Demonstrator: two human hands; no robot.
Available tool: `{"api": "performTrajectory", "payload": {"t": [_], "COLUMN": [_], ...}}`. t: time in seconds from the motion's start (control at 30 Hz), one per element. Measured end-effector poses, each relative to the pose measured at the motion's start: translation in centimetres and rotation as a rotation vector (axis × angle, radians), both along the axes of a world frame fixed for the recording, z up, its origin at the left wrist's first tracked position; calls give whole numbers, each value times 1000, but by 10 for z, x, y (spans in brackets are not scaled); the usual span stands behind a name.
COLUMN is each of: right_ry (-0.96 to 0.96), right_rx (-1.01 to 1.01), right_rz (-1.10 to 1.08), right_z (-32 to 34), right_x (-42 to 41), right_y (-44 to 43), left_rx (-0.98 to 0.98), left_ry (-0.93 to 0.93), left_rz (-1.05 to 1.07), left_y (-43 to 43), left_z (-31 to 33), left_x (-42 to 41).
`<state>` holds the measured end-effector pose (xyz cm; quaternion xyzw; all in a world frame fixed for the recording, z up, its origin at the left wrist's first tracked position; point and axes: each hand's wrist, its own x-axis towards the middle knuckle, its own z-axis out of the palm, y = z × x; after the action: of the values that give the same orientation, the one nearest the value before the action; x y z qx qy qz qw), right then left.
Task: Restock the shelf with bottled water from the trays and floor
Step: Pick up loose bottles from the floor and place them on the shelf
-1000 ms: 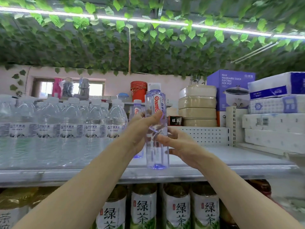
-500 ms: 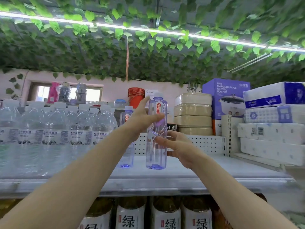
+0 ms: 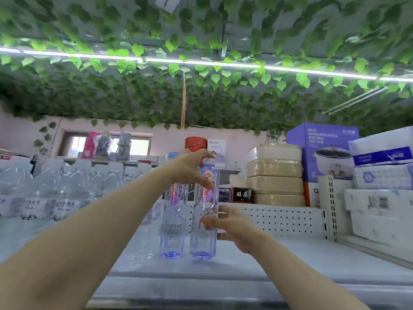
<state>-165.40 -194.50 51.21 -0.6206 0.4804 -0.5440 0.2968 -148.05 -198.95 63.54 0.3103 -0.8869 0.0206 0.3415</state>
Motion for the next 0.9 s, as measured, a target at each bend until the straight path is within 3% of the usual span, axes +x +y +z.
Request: {"api": "performTrajectory", "payload": {"t": [0.27,0.9], "right_ry": [-9,3], "right_rx": [94,146], "right_rz": [-7,8], "right_z": [-4,-5], "right_x": [2,6], "right_y": [-36,-37], "left_rx": [-144,-179], "left_ry": [-21,-42], "left_rz": [71,233], "left_y": [-36,-35], "left_z": [-11,-21], "left_x": [2,0]}}
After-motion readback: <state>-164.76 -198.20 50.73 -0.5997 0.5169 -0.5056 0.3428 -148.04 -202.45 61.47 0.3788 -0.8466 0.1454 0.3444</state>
